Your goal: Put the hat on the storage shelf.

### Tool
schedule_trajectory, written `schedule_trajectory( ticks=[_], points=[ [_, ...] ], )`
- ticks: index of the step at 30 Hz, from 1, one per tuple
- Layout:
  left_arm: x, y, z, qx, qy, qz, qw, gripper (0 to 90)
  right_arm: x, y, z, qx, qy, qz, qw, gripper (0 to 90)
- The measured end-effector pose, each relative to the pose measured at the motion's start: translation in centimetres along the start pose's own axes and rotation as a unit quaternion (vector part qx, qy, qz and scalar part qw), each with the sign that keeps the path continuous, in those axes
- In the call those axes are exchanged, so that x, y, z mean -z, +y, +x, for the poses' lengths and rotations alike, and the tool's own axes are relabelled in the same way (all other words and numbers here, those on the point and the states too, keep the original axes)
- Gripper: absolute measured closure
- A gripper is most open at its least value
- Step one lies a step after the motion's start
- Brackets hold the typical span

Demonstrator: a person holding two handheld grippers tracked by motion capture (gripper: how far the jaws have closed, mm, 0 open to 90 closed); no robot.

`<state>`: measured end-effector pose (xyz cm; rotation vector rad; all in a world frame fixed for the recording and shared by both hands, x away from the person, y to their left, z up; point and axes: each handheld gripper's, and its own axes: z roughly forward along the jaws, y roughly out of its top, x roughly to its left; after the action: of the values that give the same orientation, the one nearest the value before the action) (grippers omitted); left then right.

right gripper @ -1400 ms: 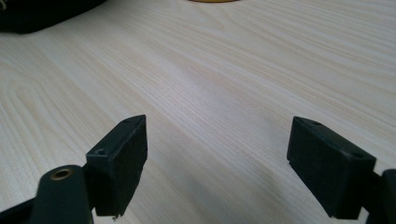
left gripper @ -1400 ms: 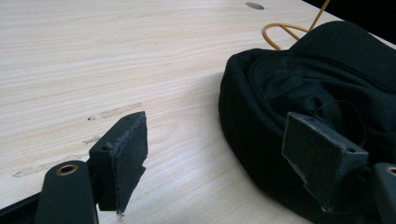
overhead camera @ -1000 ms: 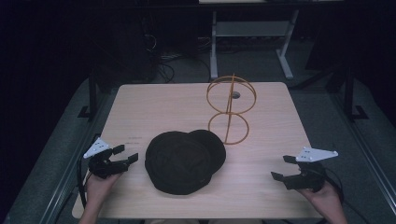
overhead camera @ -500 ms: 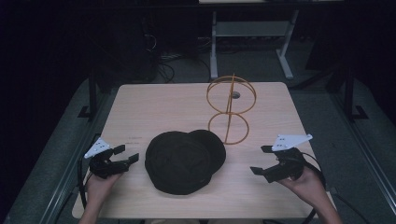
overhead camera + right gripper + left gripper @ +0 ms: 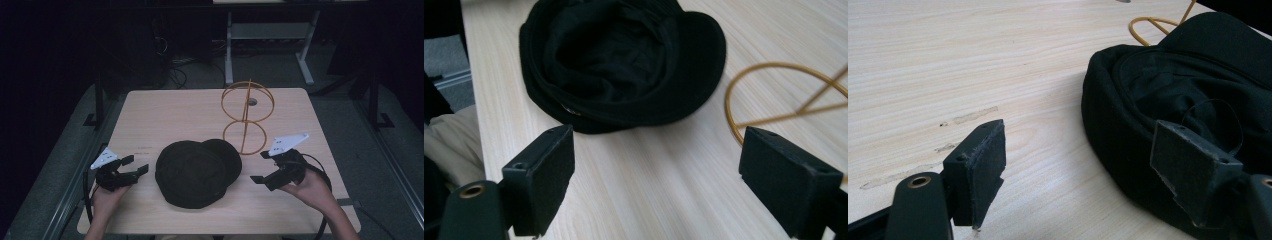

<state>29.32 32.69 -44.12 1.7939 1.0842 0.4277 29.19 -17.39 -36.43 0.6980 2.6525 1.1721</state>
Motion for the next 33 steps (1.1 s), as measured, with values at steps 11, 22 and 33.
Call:
schedule_trajectory(
  ticks=[11,22,33],
  points=[
    [0.0,0.0,0.0,-0.001,-0.001,0.000,1.0000,22.0,-1.6,2.7,1.3,0.035,0.021,0.009,0.9991,14.5],
    [0.1,0.0,0.1,-0.001,-0.003,0.002,1.0000,22.0,-3.7,4.7,2.5,0.054,0.045,0.022,0.9973,14.5],
    [0.1,0.0,0.1,-0.003,-0.003,0.000,1.0000,22.0,-6.0,6.3,4.0,0.083,0.065,0.035,0.9938,14.5]
  ],
)
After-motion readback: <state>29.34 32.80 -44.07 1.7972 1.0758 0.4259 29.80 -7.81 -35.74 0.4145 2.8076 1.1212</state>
